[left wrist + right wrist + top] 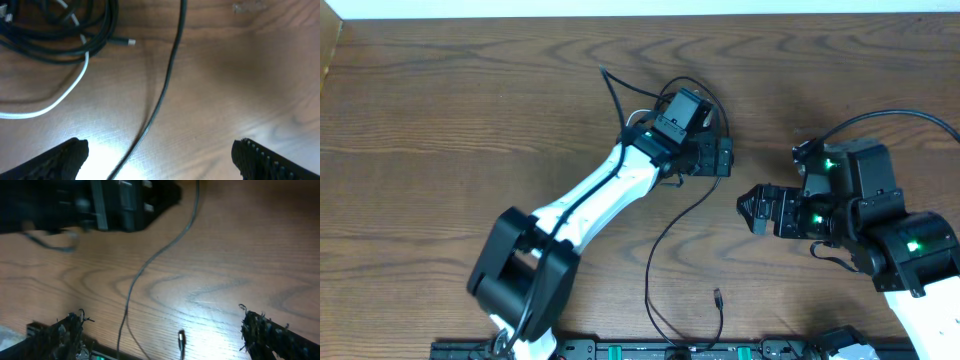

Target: Untangle cables

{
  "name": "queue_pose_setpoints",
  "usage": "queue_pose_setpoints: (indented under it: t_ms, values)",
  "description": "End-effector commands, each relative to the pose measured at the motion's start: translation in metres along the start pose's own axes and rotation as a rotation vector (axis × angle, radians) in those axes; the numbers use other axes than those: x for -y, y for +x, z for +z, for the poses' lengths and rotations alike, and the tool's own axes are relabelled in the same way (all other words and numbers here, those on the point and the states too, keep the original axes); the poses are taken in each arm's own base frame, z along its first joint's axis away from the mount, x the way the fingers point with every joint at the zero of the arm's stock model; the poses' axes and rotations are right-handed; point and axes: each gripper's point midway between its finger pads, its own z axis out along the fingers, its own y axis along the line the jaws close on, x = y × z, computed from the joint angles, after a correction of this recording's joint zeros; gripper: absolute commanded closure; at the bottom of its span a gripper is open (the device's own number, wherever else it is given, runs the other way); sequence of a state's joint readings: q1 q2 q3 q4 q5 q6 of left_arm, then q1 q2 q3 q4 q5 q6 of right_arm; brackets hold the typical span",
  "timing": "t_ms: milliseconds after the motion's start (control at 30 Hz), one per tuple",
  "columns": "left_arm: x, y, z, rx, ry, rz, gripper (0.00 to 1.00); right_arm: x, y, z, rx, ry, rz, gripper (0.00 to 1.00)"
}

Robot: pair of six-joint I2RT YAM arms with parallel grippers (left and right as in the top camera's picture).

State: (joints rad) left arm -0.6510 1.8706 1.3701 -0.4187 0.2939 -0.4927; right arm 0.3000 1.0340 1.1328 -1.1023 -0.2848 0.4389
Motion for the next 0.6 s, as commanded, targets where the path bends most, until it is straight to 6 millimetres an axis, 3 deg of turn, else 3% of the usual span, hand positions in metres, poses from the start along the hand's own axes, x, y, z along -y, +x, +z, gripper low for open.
queue_pose_setpoints:
  t_ms: [0,300,567]
  values:
    - [-0.002,0.0,0.017,-0.012,0.006,0.029,0.04,-0.007,-0.005,-0.006,0.011,-0.033,-0.007,0.01]
    - [0.013,0.021,0.064,-0.032,0.012,0.092,0.04,-0.007,-0.005,-0.006,0.011,-0.034,-0.008,0.01]
    - [-0.001,0.012,0.068,0.076,-0.156,0.133,0.04,-0.007,-0.005,-0.005,0.011,-0.034,-0.008,0.01]
